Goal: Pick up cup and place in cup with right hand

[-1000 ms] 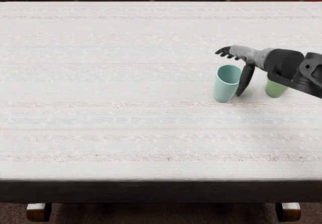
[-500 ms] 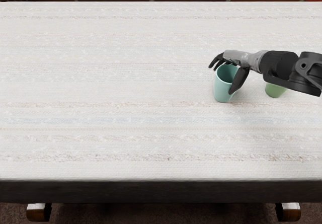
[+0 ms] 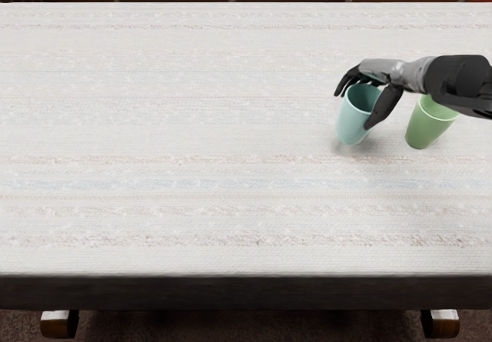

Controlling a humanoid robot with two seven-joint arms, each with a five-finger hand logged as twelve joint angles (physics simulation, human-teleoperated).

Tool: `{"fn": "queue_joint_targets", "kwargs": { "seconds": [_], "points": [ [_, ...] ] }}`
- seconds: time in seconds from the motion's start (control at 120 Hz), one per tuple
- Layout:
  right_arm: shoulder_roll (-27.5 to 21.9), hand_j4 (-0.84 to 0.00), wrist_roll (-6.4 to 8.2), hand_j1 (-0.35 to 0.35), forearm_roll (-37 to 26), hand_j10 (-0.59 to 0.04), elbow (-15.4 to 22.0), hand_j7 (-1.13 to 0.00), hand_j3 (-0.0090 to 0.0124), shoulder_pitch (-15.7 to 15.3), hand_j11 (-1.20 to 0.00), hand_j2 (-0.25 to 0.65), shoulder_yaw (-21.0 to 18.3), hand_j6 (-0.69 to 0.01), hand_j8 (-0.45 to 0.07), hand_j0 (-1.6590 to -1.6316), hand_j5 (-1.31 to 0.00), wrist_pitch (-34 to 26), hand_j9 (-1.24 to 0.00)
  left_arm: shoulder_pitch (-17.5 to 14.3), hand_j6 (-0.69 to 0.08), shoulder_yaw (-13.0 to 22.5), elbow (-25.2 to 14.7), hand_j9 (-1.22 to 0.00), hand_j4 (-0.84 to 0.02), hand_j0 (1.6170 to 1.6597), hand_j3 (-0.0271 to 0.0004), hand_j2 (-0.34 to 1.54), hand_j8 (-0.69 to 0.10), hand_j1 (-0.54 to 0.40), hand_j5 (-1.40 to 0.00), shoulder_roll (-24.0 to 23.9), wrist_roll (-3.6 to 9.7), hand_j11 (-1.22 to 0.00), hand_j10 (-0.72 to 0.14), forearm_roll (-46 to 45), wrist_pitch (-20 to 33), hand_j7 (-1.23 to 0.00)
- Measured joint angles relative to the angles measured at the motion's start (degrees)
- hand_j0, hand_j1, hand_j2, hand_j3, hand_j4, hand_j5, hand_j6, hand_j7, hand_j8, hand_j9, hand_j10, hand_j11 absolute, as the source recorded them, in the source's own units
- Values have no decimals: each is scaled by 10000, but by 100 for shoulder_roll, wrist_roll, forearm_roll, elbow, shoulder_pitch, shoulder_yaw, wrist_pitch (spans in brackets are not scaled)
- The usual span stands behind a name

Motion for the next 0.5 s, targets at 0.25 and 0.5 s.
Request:
{"fn": "queue_joint_targets", "kwargs": {
  "seconds": [0.25, 0.5],
  "points": [
    [-561, -4374, -56, 819, 218, -2601, -8, -6044, -1, 534, -6206, -813, 58, -2992, -2139, -16540, -6377, 529, -6294, 0, 0, 0, 0, 1, -1, 16581, 0, -2, 0, 3491, 1, 0, 0, 1, 0, 0, 0, 1],
    [-999, -4332, -90, 636, 283, -2629, -36, -6078, -1, 816, -6227, -989, 56, -3148, -2197, -16541, -6501, 696, -6330, -5, -1, 0, 0, 1, -1, 16581, 1, -2, 0, 3491, 1, 0, 0, 1, 0, 0, 1, 1]
  ]
}}
